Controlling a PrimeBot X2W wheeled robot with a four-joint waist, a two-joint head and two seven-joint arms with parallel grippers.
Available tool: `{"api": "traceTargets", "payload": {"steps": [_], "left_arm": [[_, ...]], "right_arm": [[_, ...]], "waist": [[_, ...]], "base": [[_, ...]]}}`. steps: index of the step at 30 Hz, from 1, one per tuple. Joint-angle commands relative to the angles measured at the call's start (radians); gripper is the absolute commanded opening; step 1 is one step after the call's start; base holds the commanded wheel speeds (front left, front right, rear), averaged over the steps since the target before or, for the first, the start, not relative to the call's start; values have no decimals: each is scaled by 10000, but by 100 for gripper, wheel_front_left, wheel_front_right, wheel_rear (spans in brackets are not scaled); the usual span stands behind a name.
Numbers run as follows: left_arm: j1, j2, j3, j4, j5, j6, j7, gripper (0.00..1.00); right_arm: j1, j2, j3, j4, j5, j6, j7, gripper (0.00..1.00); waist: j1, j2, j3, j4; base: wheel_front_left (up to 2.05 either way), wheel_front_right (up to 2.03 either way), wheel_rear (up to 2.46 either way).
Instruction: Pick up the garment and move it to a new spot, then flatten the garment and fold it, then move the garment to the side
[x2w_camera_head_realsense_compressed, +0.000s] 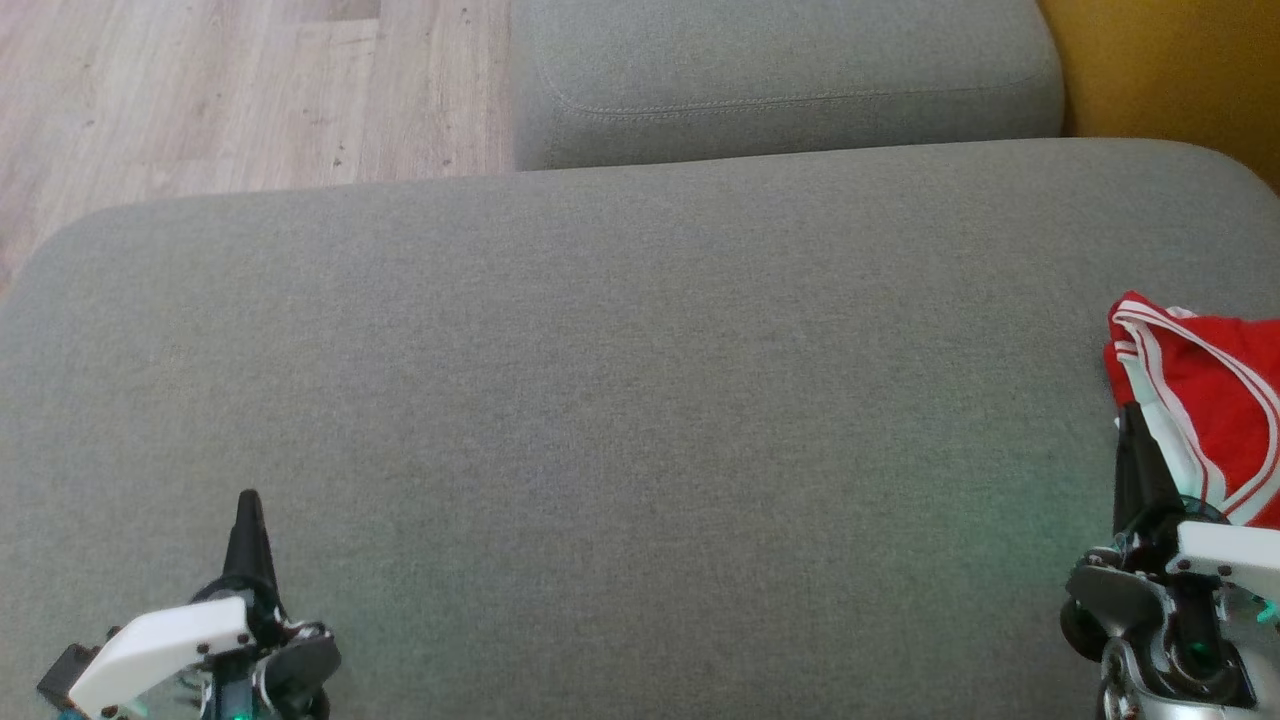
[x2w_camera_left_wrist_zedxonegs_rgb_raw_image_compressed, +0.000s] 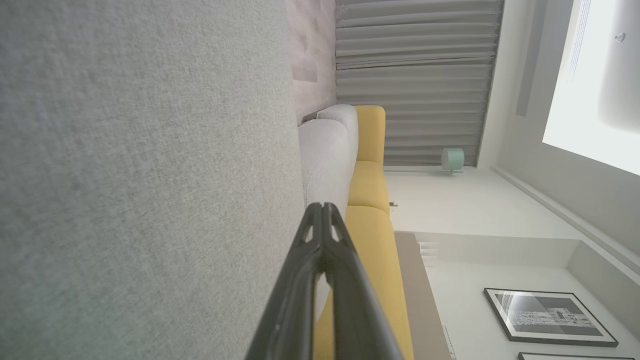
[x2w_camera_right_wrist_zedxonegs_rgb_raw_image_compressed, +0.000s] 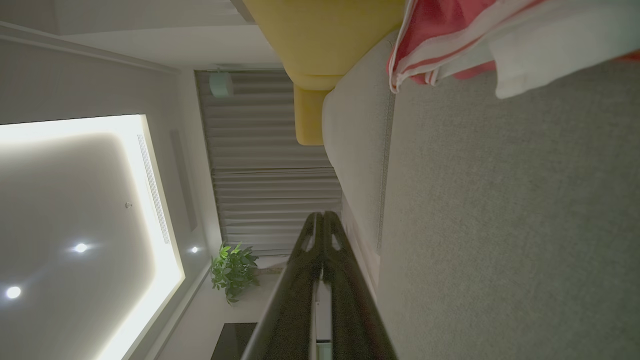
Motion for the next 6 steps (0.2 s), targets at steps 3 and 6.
{"api": "traceTargets", "payload": {"steps": [3, 6], "left_arm": [[-496, 64, 405, -373, -56, -65, 30, 0], [-496, 64, 405, -373, -56, -65, 30, 0]], "right_arm": [[-216, -35, 204, -412, 69, -7, 65, 0], [-216, -35, 204, -412, 69, -7, 65, 0]], "waist": [[0, -1, 0, 1], [0, -1, 0, 1]], "base": [[0, 0, 0], [0, 0, 0]]}}
